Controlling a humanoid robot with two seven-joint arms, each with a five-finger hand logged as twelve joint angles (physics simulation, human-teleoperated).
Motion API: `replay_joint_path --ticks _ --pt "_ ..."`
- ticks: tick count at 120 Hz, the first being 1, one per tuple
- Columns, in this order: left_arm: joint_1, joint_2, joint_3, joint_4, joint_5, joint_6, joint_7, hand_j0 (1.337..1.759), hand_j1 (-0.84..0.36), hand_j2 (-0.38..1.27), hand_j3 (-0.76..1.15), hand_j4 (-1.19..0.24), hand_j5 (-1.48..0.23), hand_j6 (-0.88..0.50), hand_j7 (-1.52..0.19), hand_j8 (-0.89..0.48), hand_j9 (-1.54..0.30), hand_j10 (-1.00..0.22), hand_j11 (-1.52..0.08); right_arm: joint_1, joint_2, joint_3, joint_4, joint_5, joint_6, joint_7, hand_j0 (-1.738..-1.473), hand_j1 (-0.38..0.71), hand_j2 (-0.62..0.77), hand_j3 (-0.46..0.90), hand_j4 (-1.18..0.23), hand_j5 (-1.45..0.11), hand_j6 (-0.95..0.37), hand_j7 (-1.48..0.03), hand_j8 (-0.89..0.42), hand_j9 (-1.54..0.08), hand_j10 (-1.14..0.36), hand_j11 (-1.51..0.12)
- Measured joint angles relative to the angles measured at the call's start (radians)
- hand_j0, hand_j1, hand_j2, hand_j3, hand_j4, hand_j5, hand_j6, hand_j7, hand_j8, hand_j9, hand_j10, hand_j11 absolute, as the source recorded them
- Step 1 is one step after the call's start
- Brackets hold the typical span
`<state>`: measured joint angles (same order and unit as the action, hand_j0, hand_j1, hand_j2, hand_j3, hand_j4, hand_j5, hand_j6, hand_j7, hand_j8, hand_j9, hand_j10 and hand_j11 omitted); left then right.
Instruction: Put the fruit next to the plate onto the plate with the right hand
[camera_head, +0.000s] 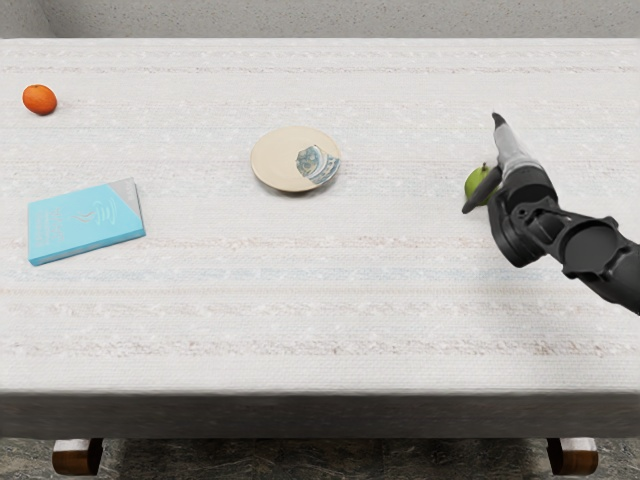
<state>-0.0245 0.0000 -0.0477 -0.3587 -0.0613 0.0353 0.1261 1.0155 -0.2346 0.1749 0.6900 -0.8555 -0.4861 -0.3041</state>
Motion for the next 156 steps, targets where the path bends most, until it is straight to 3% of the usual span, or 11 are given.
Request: replay_joint_path --ticks 20,21,33,38,39,42,64,94,108,147,156 --pt "0.0 0.0 0.0 0.0 0.0 0.0 0.0 1.658 0.35 0.0 0.0 0.0 0.0 0.0 0.0 0.0 0.0 0.0 0.0 -0.011 0.026 -0.001 -0.051 0.025 -0.013 0.0 -1.657 -0.31 0.0 0.0 -0.04 -0.05 -0.04 -0.05 -0.04 -0.05 -0.04 -0.05" --pt "0.0 0.0 0.0 0.0 0.0 0.0 0.0 1.658 0.35 0.0 0.0 0.0 0.0 0.0 0.0 0.0 0.0 0.0 0.0 -0.011 0.027 -0.001 -0.052 0.026 -0.014 0.0 -1.656 -0.3 -0.04 0.09 -0.04 -0.05 -0.04 -0.05 -0.04 -0.05 -0.04 -0.05" --pt "0.0 0.0 0.0 0.0 0.0 0.0 0.0 1.658 0.35 0.0 0.0 0.0 0.0 0.0 0.0 0.0 0.0 0.0 0.0 -0.012 0.032 -0.001 -0.06 0.031 -0.017 0.002 -1.649 -0.3 -0.08 0.2 -0.09 -0.11 -0.09 -0.12 -0.09 -0.11 -0.09 -0.11" --pt "0.0 0.0 0.0 0.0 0.0 0.0 0.0 1.658 0.35 0.0 0.0 0.0 0.0 0.0 0.0 0.0 0.0 0.0 0.0 -0.009 0.033 -0.001 -0.062 0.033 -0.015 0.002 -1.658 -0.3 -0.02 0.11 -0.12 -0.14 -0.11 -0.14 -0.12 -0.14 -0.12 -0.14" --pt "0.0 0.0 0.0 0.0 0.0 0.0 0.0 1.658 0.35 0.0 0.0 0.0 0.0 0.0 0.0 0.0 0.0 0.0 0.0 -0.009 0.033 -0.001 -0.062 0.033 -0.015 0.002 -1.658 -0.29 -0.02 0.02 -0.12 -0.14 -0.12 -0.15 -0.12 -0.14 -0.12 -0.14" --pt "0.0 0.0 0.0 0.0 0.0 0.0 0.0 1.658 0.35 0.0 0.0 0.0 0.0 0.0 0.0 0.0 0.0 0.0 0.0 -0.006 0.034 -0.001 -0.063 0.034 -0.014 0.003 -1.658 -0.27 -0.02 0.0 -0.13 -0.16 -0.13 -0.17 -0.13 -0.16 -0.13 -0.16" --pt "0.0 0.0 0.0 0.0 0.0 0.0 0.0 1.658 0.35 0.0 0.0 0.0 0.0 0.0 0.0 0.0 0.0 0.0 0.0 0.009 0.025 0.001 -0.065 0.039 0.006 0.018 -1.658 -0.13 -0.01 0.0 -0.23 -0.29 -0.23 -0.29 -0.23 -0.29 -0.23 -0.29" --pt "0.0 0.0 0.0 0.0 0.0 0.0 0.0 1.658 0.35 0.0 0.0 0.0 0.0 0.0 0.0 0.0 0.0 0.0 0.0 0.02 0.018 0.004 -0.066 0.041 0.059 0.024 -1.658 0.17 -0.05 0.0 -0.45 -0.59 -0.43 -0.58 -0.44 -0.59 -0.45 -0.59" --pt "0.0 0.0 0.0 0.0 0.0 0.0 0.0 1.658 0.35 0.0 0.0 0.0 0.0 0.0 0.0 0.0 0.0 0.0 0.0 0.02 0.016 0.005 -0.066 0.034 0.072 0.024 -1.656 0.23 0.12 0.0 -0.57 -0.68 -0.52 -0.71 -0.48 -0.69 -0.48 -0.7" --pt "0.0 0.0 0.0 0.0 0.0 0.0 0.0 1.658 0.35 0.0 0.0 0.0 0.0 0.0 0.0 0.0 0.0 0.0 0.0 0.019 -0.001 0.009 -0.067 0.019 0.128 0.023 -1.65 0.36 0.37 0.0 -0.77 -0.9 -0.76 -0.95 -0.39 -0.93 -0.35 -0.97" --pt "0.001 0.0 0.0 0.0 0.0 0.0 0.0 1.658 0.35 0.0 0.0 0.0 0.0 0.0 0.0 0.0 0.0 0.0 0.0 0.017 -0.003 0.011 -0.067 0.018 0.133 0.023 -1.648 0.37 0.36 0.0 -0.81 -0.93 -0.79 -1.0 -0.37 -0.96 -0.32 -1.0"
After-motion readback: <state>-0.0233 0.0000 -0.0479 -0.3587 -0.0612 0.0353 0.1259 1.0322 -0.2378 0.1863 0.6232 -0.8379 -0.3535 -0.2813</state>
